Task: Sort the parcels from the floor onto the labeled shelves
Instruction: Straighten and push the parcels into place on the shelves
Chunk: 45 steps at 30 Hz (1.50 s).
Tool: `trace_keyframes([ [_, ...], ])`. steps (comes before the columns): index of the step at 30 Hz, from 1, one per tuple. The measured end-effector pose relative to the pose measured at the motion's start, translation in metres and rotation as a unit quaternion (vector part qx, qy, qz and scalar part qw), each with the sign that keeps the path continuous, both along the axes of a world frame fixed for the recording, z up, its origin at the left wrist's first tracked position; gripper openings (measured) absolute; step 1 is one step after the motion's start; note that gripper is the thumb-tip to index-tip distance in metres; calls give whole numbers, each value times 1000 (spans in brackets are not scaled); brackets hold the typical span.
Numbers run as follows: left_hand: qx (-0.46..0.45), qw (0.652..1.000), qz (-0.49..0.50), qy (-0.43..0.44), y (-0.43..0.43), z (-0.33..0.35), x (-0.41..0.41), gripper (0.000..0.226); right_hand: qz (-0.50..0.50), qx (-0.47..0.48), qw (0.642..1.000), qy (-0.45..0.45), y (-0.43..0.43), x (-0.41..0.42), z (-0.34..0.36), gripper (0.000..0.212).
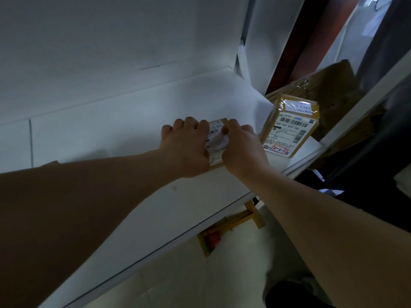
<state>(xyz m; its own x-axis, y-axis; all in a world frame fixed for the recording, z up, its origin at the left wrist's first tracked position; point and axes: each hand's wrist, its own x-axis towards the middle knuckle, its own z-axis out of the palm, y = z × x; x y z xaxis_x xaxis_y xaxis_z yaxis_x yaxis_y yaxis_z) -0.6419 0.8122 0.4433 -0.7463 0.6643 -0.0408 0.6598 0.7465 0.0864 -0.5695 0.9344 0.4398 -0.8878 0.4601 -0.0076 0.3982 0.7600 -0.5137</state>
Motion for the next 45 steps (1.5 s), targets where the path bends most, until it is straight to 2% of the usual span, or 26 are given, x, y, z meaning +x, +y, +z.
trace_keyframes([
  [4,-28,999,12,-13,-34,8,1,67,3,-60,998,23,-26,3,-1,37],
  [8,-51,997,31,-41,-83,15,-5,83,56,-106,993,23,-68,3,-6,46],
  [11,-75,995,43,-57,-117,21,-10,90,85,-103,991,26,-95,-1,-12,47],
  [17,-66,990,74,-98,-153,30,-21,81,133,-70,989,15,-122,-11,-15,53],
  [27,-69,986,107,-107,-196,29,-19,77,210,-62,975,-23,-151,-17,-4,56],
  [30,-100,987,99,-75,-191,29,-12,79,220,-74,972,-33,-146,-13,4,54],
  [33,-105,992,60,-25,-169,27,2,84,171,-75,982,-6,-135,-6,8,47],
  [37,-61,997,8,-52,-111,27,19,90,55,-56,996,45,-102,3,9,47],
  [41,4,994,1,-112,-45,32,29,86,-26,49,993,101,-55,18,15,44],
  [45,41,989,-17,-138,1,38,34,82,-84,150,975,142,-5,26,25,54],
])
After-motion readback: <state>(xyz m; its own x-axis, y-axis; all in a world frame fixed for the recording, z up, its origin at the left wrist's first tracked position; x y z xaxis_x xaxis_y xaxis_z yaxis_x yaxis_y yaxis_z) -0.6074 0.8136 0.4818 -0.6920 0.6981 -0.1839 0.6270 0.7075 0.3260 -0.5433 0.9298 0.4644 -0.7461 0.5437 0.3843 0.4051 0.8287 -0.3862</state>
